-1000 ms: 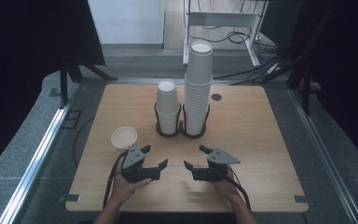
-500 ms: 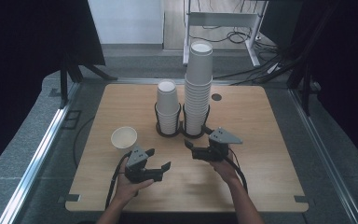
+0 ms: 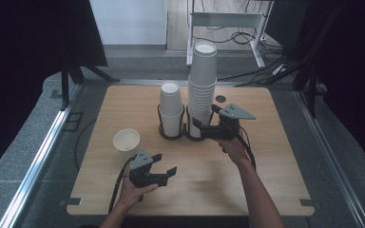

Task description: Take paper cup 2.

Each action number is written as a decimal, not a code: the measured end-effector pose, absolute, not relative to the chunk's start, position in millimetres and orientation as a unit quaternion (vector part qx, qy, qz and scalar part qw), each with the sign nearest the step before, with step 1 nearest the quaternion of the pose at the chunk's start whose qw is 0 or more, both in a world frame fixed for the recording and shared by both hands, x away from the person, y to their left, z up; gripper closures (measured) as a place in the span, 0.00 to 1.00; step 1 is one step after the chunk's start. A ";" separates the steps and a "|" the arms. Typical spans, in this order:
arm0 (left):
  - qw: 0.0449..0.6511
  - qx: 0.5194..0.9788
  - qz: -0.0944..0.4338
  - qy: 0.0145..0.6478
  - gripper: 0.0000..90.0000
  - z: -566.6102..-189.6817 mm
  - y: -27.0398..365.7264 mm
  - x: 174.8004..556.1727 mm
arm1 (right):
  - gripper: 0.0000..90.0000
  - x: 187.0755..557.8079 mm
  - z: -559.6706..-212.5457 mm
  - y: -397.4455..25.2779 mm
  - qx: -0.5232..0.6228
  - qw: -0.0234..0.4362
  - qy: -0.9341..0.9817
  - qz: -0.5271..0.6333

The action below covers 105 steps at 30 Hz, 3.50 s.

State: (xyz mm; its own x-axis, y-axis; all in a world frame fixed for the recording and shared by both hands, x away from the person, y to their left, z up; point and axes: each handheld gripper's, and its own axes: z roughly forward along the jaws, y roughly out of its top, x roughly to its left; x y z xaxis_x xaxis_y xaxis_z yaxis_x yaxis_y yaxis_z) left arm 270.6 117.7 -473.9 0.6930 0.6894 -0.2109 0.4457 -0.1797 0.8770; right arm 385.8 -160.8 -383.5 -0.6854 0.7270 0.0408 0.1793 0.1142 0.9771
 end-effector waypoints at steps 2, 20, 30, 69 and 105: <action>0.520 0.760 0.116 0.373 0.23 -475.3 117.0 270.2 | 0.07 390.9 -377.8 -162.6 0.320 0.236 0.708 0.583; 0.512 0.769 0.102 0.369 0.25 -480.6 110.8 269.8 | 0.00 436.9 -351.1 -167.6 0.338 0.233 0.706 0.578; 0.506 0.776 0.090 0.365 0.25 -481.8 112.4 271.1 | 0.00 458.8 -338.2 -157.7 0.342 0.221 0.710 0.574; 0.563 0.731 0.133 0.363 0.19 -374.8 95.6 314.8 | 0.05 460.0 -344.4 -157.4 0.325 0.225 0.706 0.588; 0.577 0.702 0.210 0.361 0.09 -264.8 24.2 453.3 | 0.05 458.7 -342.5 -157.5 0.327 0.221 0.712 0.581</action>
State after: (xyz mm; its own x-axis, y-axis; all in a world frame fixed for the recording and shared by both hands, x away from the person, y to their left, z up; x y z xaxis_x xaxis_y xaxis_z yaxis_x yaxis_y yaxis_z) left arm 453.3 24.2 -264.8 0.6515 0.7490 -0.1206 0.2642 -0.0750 0.9616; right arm 458.7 -157.5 -342.5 -0.6887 0.7222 0.0648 0.2080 0.1112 0.9718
